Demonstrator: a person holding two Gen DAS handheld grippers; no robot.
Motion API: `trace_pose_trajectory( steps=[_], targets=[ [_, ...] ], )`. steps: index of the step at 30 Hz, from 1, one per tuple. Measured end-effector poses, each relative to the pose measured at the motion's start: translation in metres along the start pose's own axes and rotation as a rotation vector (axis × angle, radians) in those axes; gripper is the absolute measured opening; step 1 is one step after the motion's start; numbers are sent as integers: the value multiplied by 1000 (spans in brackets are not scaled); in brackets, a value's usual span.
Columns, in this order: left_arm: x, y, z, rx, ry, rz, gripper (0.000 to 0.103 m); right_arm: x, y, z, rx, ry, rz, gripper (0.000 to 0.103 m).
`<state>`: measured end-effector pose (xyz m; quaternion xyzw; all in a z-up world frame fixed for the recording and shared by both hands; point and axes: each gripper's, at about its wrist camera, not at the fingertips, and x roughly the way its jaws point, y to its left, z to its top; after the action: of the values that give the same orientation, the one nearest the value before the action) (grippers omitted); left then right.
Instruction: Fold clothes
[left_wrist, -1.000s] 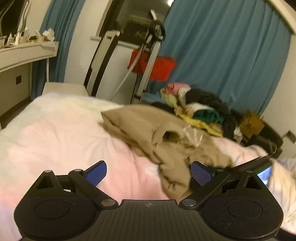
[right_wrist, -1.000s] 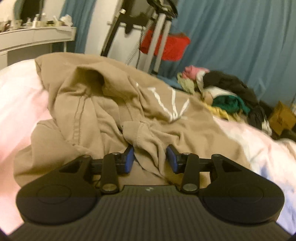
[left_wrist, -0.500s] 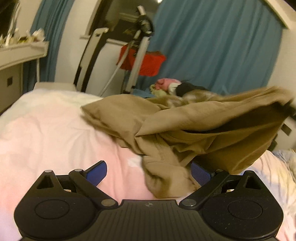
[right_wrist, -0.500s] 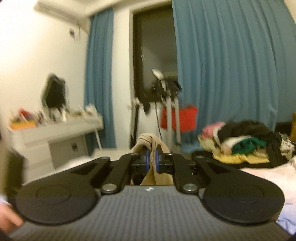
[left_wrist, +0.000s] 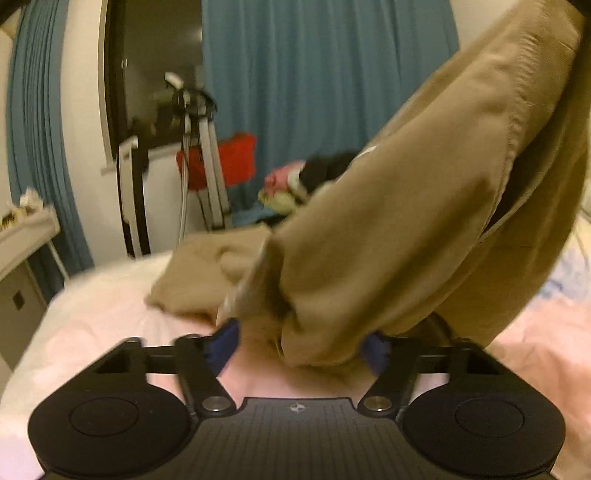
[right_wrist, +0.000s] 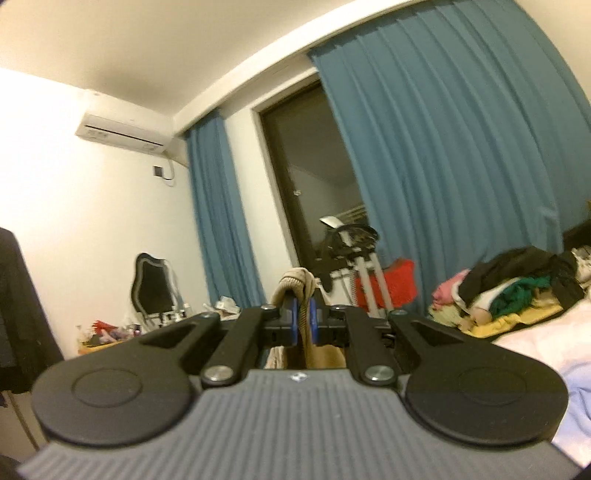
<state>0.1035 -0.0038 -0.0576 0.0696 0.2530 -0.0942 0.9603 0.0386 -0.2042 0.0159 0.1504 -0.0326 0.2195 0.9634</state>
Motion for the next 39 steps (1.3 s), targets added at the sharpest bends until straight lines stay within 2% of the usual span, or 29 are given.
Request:
trace_pose_trajectory(
  steps=[1,2,3,5,10,13,16,18,21,25,28,32,34,37,39],
  targets=[
    [2,4,-2,-26,16,-6,31,3,-7,-4,-10,16,-25,10],
    [3,9,-3,-55,24,-8,11,8,-13,-8,-21,39,-55,10],
    [1,14,-2,-79,25,-3,7,14,-21,-12,-16,68,-86,10],
    [-7,28,3,-124,13,-4,5,27,-39,-22,27,136,-149,10],
    [-39,66,17,-184,-35,-160,2,56,-76,-53,163,391,-269,11],
    [-44,93,22,-264,-48,-257,0,73,-93,-78,260,526,-255,11],
    [-27,115,29,-353,-46,-281,0,84,-98,-95,338,593,-221,11],
    [-2,126,36,-364,-34,-264,0,91,-97,-102,365,616,-205,11],
    [34,121,38,-303,20,-222,1,96,-96,-104,367,617,-212,11],
    [34,96,29,-167,58,-252,4,91,-102,-106,407,595,-242,11],
    [2,75,24,-68,8,-292,11,85,-107,-108,450,580,-267,11],
    [-54,38,9,44,-122,-285,21,85,-111,-113,461,575,-305,11],
    [-66,13,-1,126,-146,-313,23,85,-112,-113,463,567,-316,11],
    [-63,-34,-24,293,-74,-330,27,82,-110,-110,451,551,-330,11],
    [-50,-59,-43,421,-21,-285,38,80,-110,-107,450,537,-339,11]
  ],
)
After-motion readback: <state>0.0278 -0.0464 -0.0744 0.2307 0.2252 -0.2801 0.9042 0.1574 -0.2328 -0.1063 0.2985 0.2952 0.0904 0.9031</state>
